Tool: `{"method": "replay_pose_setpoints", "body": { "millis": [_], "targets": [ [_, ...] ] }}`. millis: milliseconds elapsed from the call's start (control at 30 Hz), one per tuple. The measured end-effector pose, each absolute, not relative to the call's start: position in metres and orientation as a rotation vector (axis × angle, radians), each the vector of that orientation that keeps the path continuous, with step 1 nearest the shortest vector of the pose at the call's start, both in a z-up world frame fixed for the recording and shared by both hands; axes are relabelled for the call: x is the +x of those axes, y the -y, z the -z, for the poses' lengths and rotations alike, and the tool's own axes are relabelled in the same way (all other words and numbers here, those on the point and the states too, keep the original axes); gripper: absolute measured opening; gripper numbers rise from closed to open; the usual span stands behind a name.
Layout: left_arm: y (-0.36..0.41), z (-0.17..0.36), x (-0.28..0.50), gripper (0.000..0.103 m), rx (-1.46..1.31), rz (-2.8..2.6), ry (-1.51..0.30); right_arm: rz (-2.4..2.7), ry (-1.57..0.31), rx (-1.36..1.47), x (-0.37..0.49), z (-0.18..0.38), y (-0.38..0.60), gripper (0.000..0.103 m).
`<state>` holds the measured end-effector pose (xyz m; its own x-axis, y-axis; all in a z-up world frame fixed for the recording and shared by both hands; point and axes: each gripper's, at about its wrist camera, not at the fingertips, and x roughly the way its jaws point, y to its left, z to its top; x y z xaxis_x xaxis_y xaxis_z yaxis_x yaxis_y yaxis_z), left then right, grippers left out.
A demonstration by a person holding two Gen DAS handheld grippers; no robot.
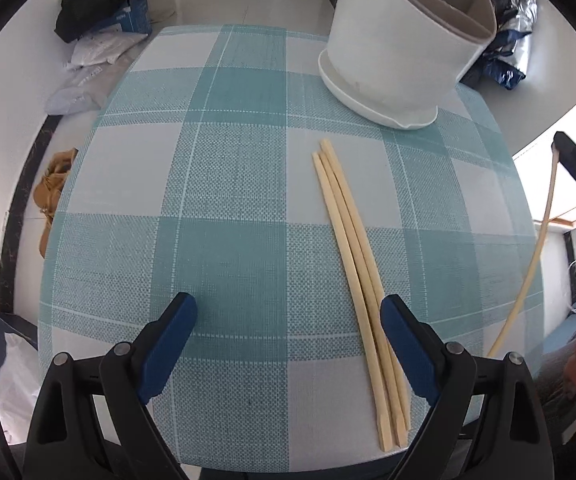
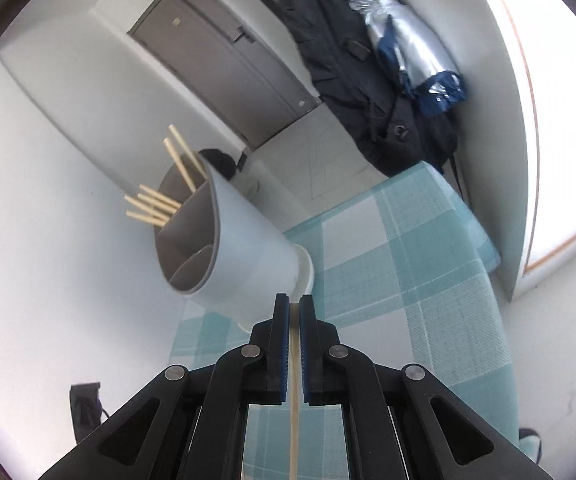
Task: Organize utensils
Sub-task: 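Lower the left gripper onto the remaining chopsticks and grasp one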
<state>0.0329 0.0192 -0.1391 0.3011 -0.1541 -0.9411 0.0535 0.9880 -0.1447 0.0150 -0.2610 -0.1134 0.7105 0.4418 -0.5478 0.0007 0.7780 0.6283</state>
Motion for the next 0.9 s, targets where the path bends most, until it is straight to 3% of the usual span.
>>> {"method": "replay_pose_setpoints", "body": {
  "millis": [667,767,900],
  "targets": [
    [-0.015,0.145,0.049,0.090,0.018,0.019,-1.273,-0.268,-0.648,0.664,-0.002,0.088,0.282,0.004],
    [-0.016,0.144,0.067,0.081,0.037,-0.002,-1.270,-0.283,-0.651,0.662,-0.002,0.087,0.279,0.004],
    [-0.015,0.144,0.082,0.058,0.004,0.013,-1.276,-0.296,-0.652,0.644,-0.003,0.085,0.276,0.004]
  ]
}}
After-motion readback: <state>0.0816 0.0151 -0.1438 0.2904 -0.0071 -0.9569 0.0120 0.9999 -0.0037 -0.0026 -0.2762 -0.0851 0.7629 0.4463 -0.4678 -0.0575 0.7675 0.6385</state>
